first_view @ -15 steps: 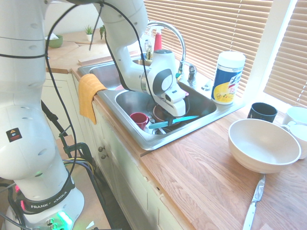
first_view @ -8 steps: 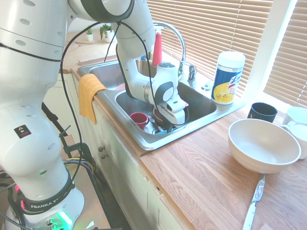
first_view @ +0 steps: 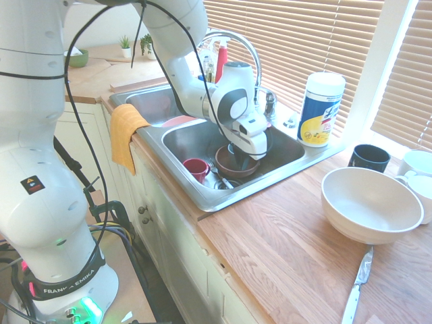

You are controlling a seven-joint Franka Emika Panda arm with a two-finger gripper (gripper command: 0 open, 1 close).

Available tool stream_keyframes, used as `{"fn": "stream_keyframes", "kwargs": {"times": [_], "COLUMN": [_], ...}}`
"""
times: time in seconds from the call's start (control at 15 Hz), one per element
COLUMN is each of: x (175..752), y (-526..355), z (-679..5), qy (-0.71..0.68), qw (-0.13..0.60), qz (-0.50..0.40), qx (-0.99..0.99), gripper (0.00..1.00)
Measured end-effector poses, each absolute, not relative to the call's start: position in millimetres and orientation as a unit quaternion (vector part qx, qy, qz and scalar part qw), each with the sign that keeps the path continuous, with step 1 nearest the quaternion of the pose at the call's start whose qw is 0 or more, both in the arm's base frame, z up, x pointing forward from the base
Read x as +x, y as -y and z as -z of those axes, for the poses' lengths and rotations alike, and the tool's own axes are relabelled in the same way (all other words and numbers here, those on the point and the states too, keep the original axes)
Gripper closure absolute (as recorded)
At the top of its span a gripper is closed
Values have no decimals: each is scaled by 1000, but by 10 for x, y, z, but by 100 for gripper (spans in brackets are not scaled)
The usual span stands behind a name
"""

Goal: Put the knife into the sink

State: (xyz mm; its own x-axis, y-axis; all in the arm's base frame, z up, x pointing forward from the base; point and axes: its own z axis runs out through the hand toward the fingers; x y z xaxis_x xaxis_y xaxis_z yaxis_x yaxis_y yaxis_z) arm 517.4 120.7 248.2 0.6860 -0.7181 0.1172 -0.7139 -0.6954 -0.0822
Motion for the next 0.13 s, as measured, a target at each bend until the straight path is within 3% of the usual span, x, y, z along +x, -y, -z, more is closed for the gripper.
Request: {"fn": "stream_keyframes", "kwargs": {"times": [0.13], "x": [5066], "y": [-1258], "z": [-2845], "qy": [-373], "qw": [6], "qz": [62], "qx": [-926], "gripper": [0]}}
